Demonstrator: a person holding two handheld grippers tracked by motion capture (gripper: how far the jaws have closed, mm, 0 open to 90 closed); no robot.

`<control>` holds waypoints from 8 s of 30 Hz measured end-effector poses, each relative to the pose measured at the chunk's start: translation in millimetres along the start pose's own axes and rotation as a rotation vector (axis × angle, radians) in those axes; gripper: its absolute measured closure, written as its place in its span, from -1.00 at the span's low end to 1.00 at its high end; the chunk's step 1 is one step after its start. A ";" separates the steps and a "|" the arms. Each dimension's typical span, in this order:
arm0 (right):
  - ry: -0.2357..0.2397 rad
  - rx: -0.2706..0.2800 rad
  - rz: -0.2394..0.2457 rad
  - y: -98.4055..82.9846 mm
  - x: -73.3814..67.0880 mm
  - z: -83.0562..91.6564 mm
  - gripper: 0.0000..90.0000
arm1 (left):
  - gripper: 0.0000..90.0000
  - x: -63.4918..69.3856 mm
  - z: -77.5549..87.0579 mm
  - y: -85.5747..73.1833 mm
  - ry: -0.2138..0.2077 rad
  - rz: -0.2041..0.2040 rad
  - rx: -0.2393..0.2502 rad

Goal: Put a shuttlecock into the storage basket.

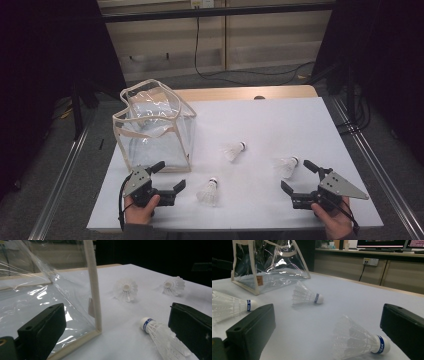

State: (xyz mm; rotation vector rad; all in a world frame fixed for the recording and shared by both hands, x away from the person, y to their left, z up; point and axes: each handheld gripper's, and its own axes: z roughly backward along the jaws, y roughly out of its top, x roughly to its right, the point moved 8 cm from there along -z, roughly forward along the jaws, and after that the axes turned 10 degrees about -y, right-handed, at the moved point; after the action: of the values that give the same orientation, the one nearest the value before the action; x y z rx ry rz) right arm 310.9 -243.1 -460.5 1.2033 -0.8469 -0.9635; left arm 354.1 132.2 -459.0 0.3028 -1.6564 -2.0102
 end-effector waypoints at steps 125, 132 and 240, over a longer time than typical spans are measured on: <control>0.006 0.012 0.001 2.1 2.6 1.7 -0.99 | 0.35 41.5 -50.5 -34.1 -0.182 0.036 -0.414; 0.003 0.012 0.004 2.0 3.3 1.7 -0.99 | 0.47 42.6 -53.1 -33.3 -0.186 0.051 -0.410; 0.011 0.023 -0.009 3.9 4.7 -0.4 -0.99 | 0.99 46.7 -44.5 34.0 -0.255 0.240 -0.432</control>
State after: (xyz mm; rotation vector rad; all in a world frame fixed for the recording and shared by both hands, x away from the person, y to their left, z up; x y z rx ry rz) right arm 313.5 -246.9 -456.5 1.2323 -0.8469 -0.9559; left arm 344.3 66.2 -429.6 -0.3031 -1.2719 -2.2132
